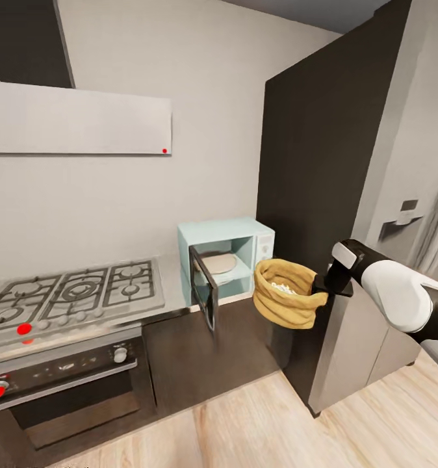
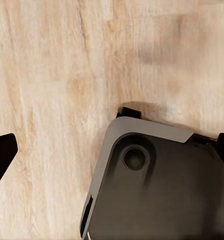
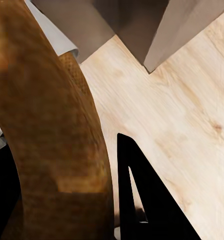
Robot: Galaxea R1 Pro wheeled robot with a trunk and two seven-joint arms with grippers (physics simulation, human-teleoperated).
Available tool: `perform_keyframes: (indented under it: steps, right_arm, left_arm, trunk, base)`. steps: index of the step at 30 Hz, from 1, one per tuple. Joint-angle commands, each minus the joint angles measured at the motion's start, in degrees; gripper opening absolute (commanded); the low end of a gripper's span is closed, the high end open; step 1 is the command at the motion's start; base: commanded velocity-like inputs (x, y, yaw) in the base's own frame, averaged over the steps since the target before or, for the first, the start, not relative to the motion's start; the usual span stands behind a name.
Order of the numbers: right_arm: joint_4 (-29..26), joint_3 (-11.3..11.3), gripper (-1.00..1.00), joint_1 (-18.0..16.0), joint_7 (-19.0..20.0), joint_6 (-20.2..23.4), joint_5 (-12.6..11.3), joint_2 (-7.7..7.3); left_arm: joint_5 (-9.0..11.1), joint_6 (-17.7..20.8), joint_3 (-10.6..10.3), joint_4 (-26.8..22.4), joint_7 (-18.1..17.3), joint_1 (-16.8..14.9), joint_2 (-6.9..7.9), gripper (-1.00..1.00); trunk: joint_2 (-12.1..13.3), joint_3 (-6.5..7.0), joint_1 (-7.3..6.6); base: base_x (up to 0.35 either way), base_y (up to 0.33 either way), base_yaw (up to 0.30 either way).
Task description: In the kitchen, take the popcorn bag from the countertop, put it into the microwave, and heat it until the popcorn is cooked so the cooked popcorn ends up inside the bag.
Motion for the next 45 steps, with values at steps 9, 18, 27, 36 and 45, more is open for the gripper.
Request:
perform_keyframes:
  steps: [9, 18, 27, 36, 45]
  right_arm:
    - [-0.05, -0.54, -1.0, -0.03, -0.51, 0.14, -0.16, 0.07]
    - [0.05, -0.54, -1.0, -0.03, -0.51, 0.13, -0.16, 0.11]
    - [0.05, -0.54, -1.0, -0.03, -0.51, 0.11, -0.16, 0.12]
    - [0.05, -0.54, -1.0, -0.03, -0.51, 0.09, -0.16, 0.13]
    - [0.05, -0.52, -1.0, -0.03, -0.51, 0.07, -0.16, 0.14]
  left_arm:
    - [0.0, -0.13, 0.09, 0.07, 0.02, -0.07, -0.01, 1.0]
    - [0.0, -0.13, 0.09, 0.07, 0.06, -0.07, -0.01, 1.0]
    - [-0.02, -0.13, 0.09, 0.07, 0.06, -0.07, -0.01, 1.0]
    - [-0.01, -0.12, 0.09, 0.07, 0.05, -0.07, -0.01, 1.0]
    - [-0.03, -0.13, 0.09, 0.07, 0.0, -0.07, -0.01, 1.0]
  trunk:
    - [-0.07, -0.1, 0.03]
    - [-0.07, -0.1, 0.03]
    - [-0.07, -0.1, 0.03]
    - [-0.07, -0.1, 0.03]
    - [-0.07, -0.1, 0.03]
  base:
    - [0.028, -0.033, 0.256]
    - [0.0, -0.216, 0.095]
    - [0.0, -0.304, 0.162]
    - [0.0, -0.305, 0.258]
    - [0.0, -0.168, 0.258]
